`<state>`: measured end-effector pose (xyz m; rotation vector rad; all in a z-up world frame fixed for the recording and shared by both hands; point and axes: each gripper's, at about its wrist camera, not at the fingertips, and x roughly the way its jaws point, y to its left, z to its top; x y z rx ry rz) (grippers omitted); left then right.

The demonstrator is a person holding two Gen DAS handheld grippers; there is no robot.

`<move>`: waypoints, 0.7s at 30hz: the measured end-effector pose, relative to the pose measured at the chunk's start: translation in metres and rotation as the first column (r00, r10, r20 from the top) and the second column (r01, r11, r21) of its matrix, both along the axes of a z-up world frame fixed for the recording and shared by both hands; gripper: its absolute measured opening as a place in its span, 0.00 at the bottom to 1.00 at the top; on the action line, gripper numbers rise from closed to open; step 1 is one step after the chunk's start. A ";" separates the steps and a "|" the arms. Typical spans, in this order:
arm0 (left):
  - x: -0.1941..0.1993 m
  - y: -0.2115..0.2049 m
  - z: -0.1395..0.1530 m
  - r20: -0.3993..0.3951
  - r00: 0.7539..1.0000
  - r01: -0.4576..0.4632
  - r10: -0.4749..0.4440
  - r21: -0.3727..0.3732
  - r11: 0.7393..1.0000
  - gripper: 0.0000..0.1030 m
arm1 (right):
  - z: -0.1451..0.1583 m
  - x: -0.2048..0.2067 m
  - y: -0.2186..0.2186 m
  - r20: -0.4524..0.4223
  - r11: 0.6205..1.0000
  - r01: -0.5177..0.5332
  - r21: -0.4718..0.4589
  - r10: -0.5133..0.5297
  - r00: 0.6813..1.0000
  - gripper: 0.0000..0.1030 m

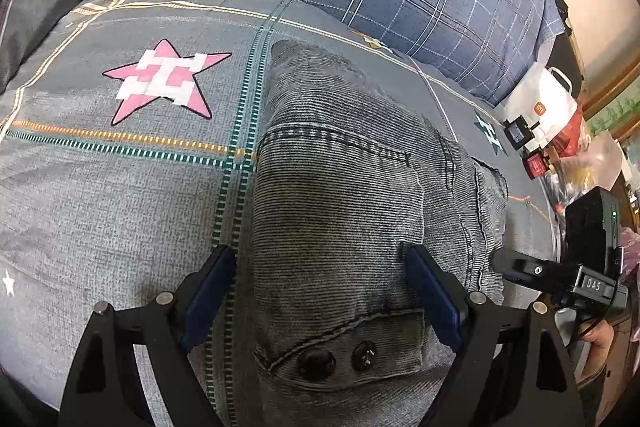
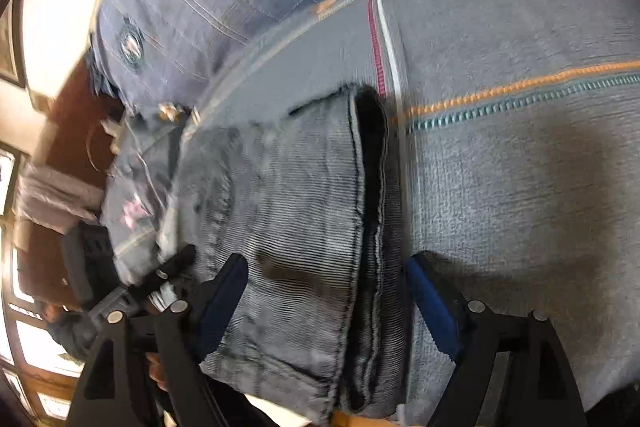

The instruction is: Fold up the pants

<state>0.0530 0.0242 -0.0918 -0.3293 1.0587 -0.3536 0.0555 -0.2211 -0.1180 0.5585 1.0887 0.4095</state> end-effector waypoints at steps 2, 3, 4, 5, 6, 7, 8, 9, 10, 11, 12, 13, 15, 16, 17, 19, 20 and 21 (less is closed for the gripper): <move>0.000 -0.002 0.002 0.014 1.000 0.008 -0.008 0.021 1.000 0.85 | 0.002 0.002 -0.002 -0.011 1.000 0.010 0.010 -0.010 1.000 0.77; 0.001 -0.004 0.002 0.021 1.000 0.009 -0.009 0.023 1.000 0.76 | 0.003 0.002 -0.004 -0.016 1.000 0.018 0.022 -0.017 1.000 0.51; 0.002 -0.007 0.002 0.024 0.999 0.022 -0.022 0.023 0.999 0.66 | 0.003 0.002 -0.003 -0.028 1.000 0.015 0.019 -0.014 1.000 0.32; 0.003 -0.011 0.002 0.024 0.999 0.025 -0.026 0.046 0.999 0.60 | 0.003 0.001 -0.001 -0.026 1.000 0.007 -0.005 -0.008 1.000 0.29; 0.002 -0.015 0.004 0.036 0.999 0.024 -0.027 0.079 0.997 0.57 | 0.004 0.001 0.003 -0.022 1.000 -0.003 -0.027 0.003 1.000 0.25; 0.000 -0.019 0.006 0.051 0.998 0.029 -0.034 0.100 0.995 0.54 | 0.007 0.000 0.008 -0.015 0.998 -0.010 -0.060 0.009 1.000 0.23; -0.003 -0.018 0.008 0.061 0.997 0.032 -0.040 0.115 0.993 0.47 | 0.010 -0.001 0.013 -0.008 0.997 -0.008 -0.081 0.008 1.000 0.21; -0.006 -0.020 0.012 0.072 0.996 0.037 -0.047 0.135 0.990 0.39 | 0.013 -0.002 0.015 -0.001 0.996 -0.010 -0.094 0.010 1.000 0.17; -0.007 -0.022 0.016 0.084 0.995 0.039 -0.052 0.153 0.987 0.35 | 0.017 -0.004 0.020 0.013 0.993 -0.010 -0.114 0.011 1.000 0.16; -0.008 -0.022 0.019 0.094 0.994 0.041 -0.057 0.162 0.986 0.31 | 0.021 -0.007 0.024 0.031 0.991 -0.010 -0.136 0.015 0.999 0.15; -0.009 -0.023 0.022 0.101 0.993 0.042 -0.059 0.167 0.985 0.27 | 0.025 -0.009 0.027 0.046 0.989 -0.011 -0.150 0.018 0.999 0.15; -0.010 -0.022 0.026 0.109 0.992 0.043 -0.062 0.169 0.985 0.26 | 0.031 -0.012 0.029 0.064 0.988 -0.012 -0.157 0.022 0.998 0.14; -0.014 -0.021 0.036 0.135 0.988 0.049 -0.072 0.167 0.985 0.24 | 0.043 -0.018 0.032 0.095 0.988 -0.014 -0.155 0.029 0.995 0.14; -0.019 -0.019 0.044 0.158 0.984 0.052 -0.079 0.171 0.984 0.24 | 0.049 -0.020 0.033 0.108 0.988 -0.015 -0.155 0.032 0.994 0.14; -0.022 -0.017 0.054 0.185 0.979 0.054 -0.087 0.179 0.982 0.24 | 0.054 -0.022 0.033 0.121 0.988 -0.013 -0.155 0.032 0.992 0.14; -0.022 -0.015 0.071 0.227 0.970 0.048 -0.089 0.179 0.983 0.24 | 0.073 -0.019 0.037 0.158 0.988 -0.014 -0.152 0.038 0.987 0.14; -0.019 -0.013 0.084 0.256 0.963 0.044 -0.090 0.180 0.983 0.24 | 0.080 -0.018 0.041 0.173 0.989 -0.010 -0.151 0.036 0.984 0.14; -0.016 -0.013 0.092 0.272 0.958 0.040 -0.089 0.181 0.983 0.24 | 0.091 -0.015 0.042 0.193 0.988 -0.009 -0.151 0.038 0.980 0.14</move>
